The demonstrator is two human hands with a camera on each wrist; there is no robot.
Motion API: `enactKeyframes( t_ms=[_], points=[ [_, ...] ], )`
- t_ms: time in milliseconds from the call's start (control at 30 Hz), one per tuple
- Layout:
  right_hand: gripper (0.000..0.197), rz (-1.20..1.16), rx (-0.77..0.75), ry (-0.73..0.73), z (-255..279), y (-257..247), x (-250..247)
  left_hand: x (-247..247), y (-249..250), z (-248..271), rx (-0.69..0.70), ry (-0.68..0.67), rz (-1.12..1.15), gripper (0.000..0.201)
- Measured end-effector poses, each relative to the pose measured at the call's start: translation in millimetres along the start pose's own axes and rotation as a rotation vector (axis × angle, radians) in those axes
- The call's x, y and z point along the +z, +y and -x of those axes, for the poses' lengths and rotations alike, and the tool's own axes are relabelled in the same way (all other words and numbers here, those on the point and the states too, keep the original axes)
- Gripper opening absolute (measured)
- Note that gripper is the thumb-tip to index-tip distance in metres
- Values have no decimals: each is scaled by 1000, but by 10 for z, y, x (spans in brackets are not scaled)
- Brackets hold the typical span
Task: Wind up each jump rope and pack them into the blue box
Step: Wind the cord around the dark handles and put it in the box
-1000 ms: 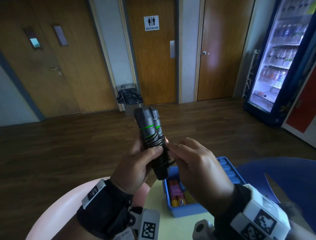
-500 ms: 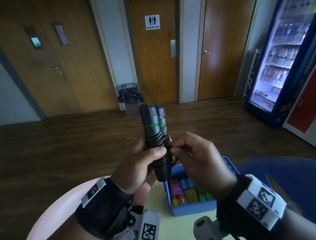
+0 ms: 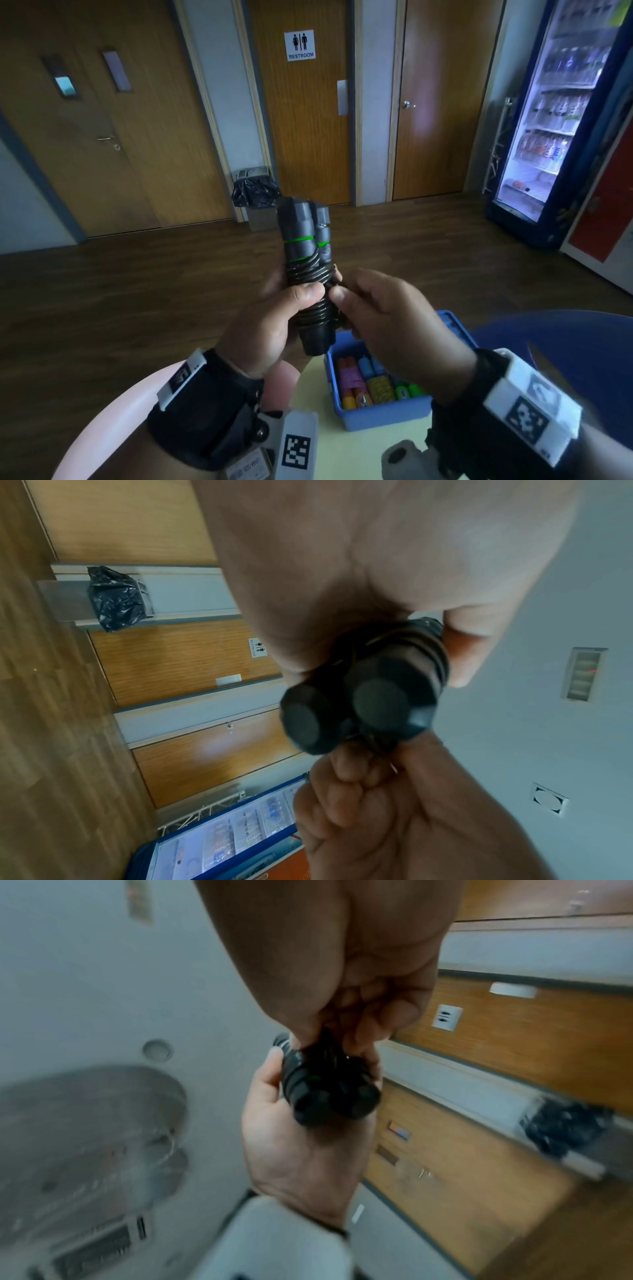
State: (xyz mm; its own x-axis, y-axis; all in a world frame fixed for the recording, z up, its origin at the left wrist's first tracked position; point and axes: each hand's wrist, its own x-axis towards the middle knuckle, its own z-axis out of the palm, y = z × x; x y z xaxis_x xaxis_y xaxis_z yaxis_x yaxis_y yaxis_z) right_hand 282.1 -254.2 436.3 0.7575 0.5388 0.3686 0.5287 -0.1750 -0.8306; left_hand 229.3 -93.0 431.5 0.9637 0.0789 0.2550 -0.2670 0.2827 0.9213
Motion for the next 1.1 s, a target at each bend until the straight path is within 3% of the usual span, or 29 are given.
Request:
enactKeyframes(
  t_ms=[200,433,633,800,900,1100],
  points=[
    [30,251,-209,-14,60,20,15,28,-101,51,-41,27,5,43],
    [25,-21,-124,83,37,40,120,99,-65,36,-10,28,-19,34],
    [29,290,-183,49,-1,-67,83,48,-5,-22,-24,10,8,37],
    [34,-123,24,-33,-53,-73,11,8,-16,-98,-46,23,235,63],
    [40,-198,115,15,-59,-16,21,37,-19,-129,-13,53,233,60],
    [35,248,-187,13,2,-30,-39,96,-35,-88,-21,32,221,55]
  ],
)
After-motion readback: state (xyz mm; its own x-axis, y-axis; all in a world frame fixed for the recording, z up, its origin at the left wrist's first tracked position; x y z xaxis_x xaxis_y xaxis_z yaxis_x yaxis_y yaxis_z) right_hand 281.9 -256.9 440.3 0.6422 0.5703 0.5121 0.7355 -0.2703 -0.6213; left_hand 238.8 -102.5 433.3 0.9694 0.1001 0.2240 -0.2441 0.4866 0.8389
